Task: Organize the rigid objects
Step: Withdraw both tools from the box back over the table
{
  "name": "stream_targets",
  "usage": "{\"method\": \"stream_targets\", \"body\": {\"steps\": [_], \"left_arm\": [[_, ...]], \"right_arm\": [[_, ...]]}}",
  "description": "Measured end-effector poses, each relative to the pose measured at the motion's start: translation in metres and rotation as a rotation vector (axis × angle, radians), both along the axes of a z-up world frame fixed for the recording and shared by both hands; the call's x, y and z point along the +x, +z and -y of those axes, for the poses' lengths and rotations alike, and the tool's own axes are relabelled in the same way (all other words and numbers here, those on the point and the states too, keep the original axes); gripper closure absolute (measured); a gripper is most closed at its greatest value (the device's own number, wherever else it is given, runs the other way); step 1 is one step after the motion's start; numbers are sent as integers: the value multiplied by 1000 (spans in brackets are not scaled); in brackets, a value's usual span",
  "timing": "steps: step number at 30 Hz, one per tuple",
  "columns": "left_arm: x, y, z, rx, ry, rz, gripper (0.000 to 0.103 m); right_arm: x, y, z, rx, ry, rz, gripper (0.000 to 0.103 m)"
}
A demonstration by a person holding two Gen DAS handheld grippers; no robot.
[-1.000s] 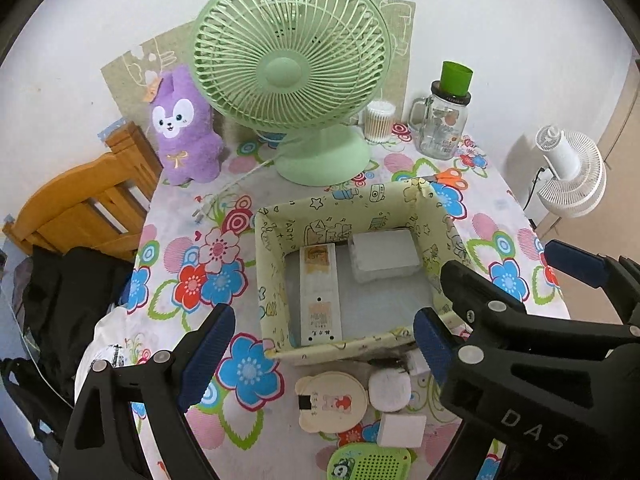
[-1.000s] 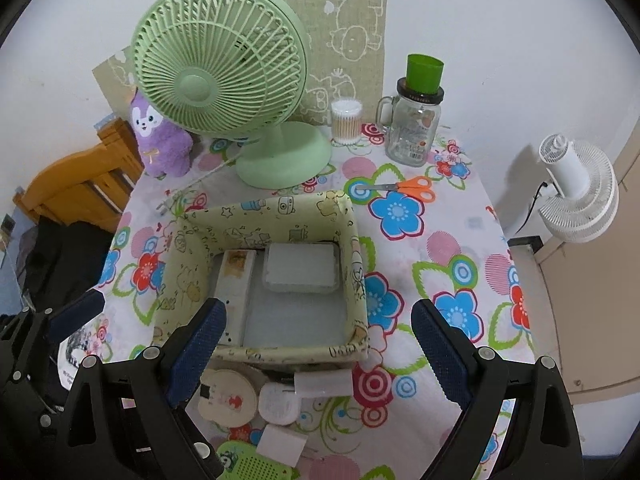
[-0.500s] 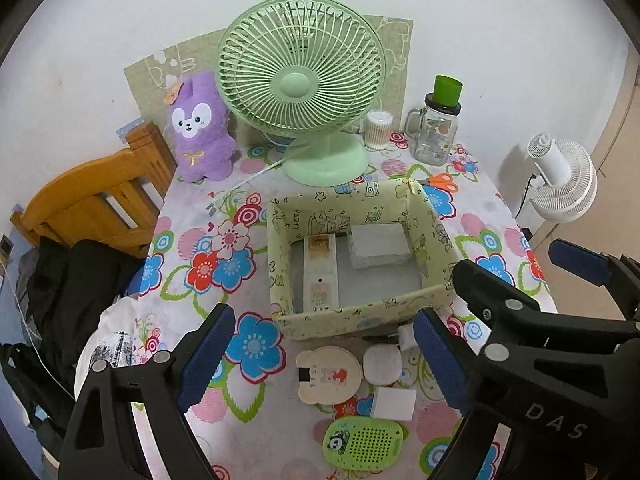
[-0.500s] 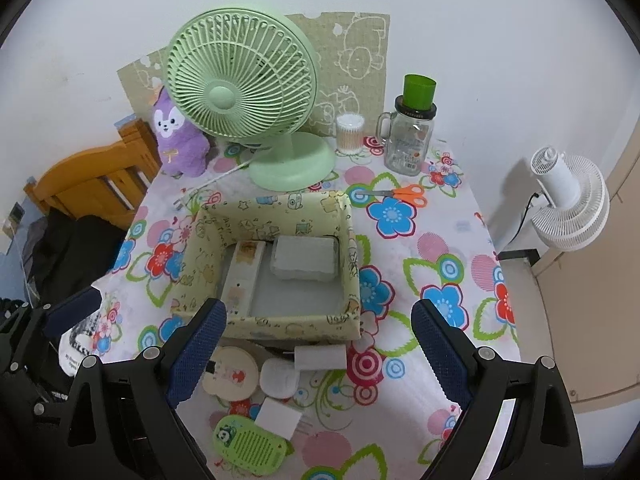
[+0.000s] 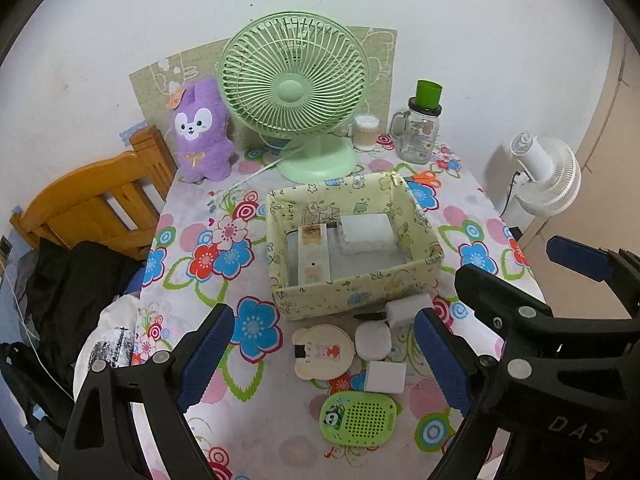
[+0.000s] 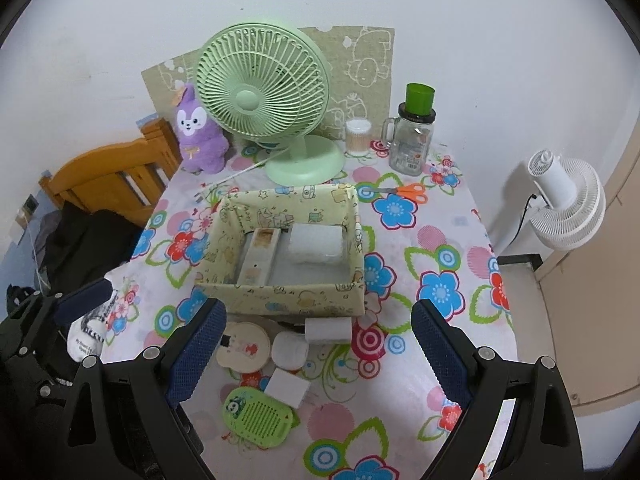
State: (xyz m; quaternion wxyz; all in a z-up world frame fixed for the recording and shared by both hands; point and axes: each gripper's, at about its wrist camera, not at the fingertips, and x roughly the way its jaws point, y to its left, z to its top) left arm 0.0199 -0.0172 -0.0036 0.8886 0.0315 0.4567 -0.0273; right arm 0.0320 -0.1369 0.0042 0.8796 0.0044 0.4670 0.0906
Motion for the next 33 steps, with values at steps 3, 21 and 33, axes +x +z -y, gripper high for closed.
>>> {"method": "stream_targets", "body": {"steps": [3, 21, 33], "left_arm": [[-8, -1, 1, 1, -8, 4, 7], [-37, -21, 1, -20, -54, 0, 3], [-34, -63, -6, -60, -9, -96, 3]], "right_arm": [[-8, 1, 0, -10, 11, 7, 8], [-34, -5, 7, 5, 64, 38, 8], [-32, -43, 11, 27, 97, -15, 8]]}}
